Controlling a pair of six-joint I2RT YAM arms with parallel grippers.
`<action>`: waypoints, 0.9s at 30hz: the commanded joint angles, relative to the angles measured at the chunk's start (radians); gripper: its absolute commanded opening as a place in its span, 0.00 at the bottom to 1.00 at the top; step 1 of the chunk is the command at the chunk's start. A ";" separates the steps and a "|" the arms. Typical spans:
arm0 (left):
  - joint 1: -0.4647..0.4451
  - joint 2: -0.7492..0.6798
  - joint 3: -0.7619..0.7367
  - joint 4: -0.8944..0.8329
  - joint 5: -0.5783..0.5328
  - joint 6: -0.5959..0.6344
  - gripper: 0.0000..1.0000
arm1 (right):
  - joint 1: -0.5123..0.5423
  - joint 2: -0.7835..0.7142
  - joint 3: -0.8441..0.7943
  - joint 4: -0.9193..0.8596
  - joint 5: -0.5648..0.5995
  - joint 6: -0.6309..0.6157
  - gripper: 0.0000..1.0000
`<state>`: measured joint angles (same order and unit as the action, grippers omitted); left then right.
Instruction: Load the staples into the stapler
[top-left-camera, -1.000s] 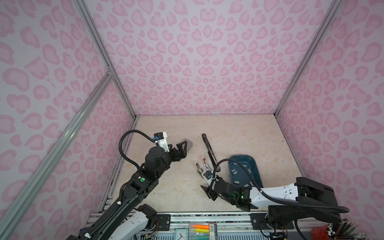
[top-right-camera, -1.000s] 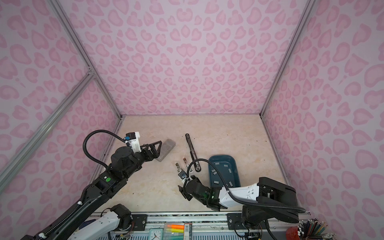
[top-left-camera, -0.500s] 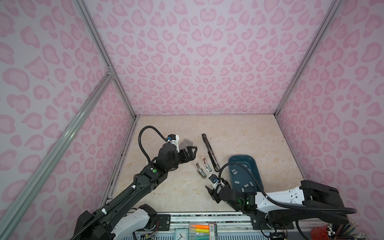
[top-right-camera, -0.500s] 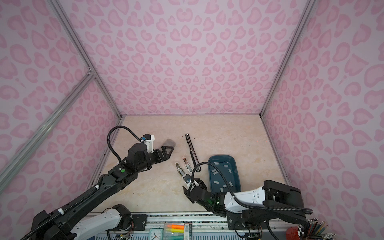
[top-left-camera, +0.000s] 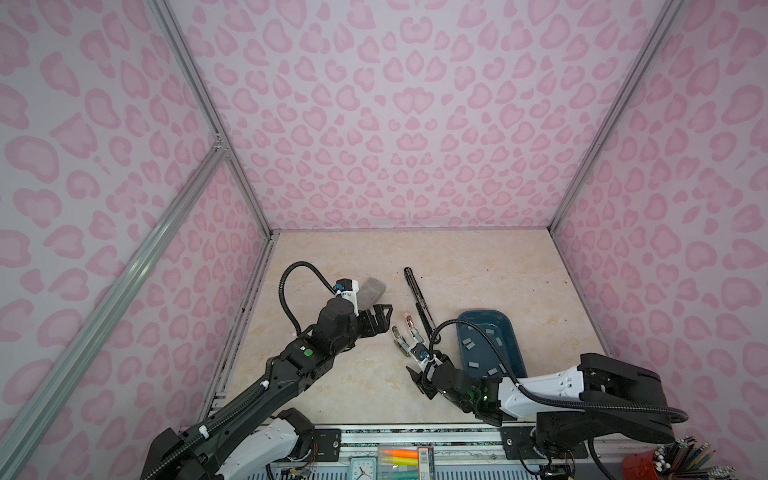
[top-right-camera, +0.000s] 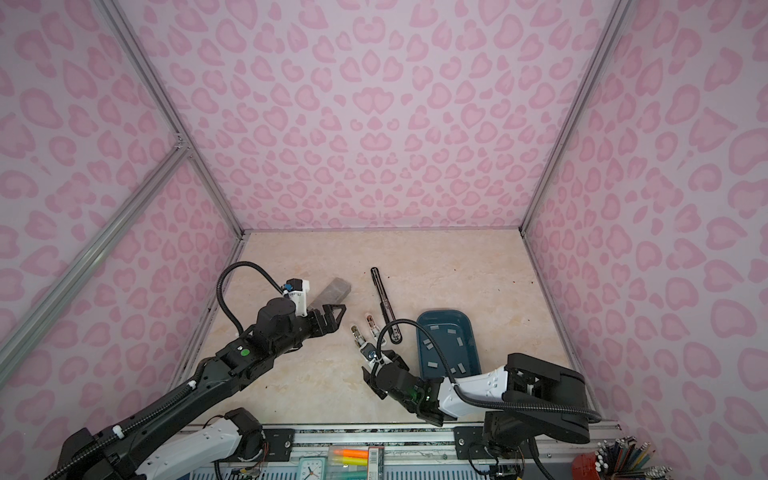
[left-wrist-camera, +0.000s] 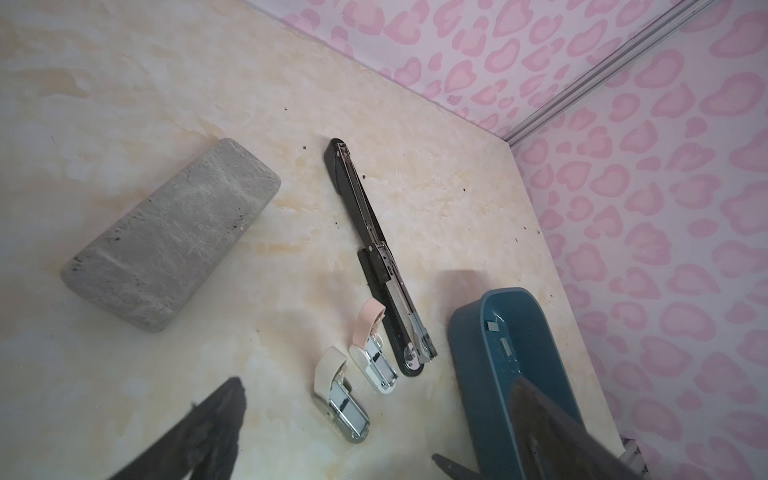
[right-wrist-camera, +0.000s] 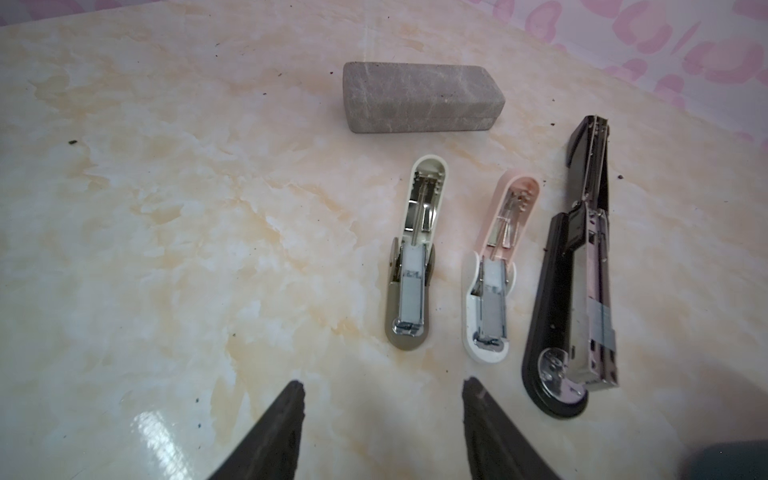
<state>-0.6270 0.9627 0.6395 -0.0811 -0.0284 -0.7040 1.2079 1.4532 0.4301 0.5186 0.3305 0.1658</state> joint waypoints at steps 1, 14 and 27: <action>0.000 0.013 0.028 0.007 -0.019 0.040 1.00 | -0.051 0.016 0.005 0.033 -0.106 0.025 0.60; -0.002 0.075 0.008 0.020 -0.050 0.057 0.96 | -0.162 0.103 0.017 0.067 -0.247 0.042 0.57; -0.005 0.172 0.038 0.034 -0.028 0.058 0.89 | -0.174 0.186 0.074 0.034 -0.282 0.042 0.45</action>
<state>-0.6327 1.1275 0.6643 -0.0765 -0.0525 -0.6502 1.0325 1.6249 0.4953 0.5541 0.0517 0.2005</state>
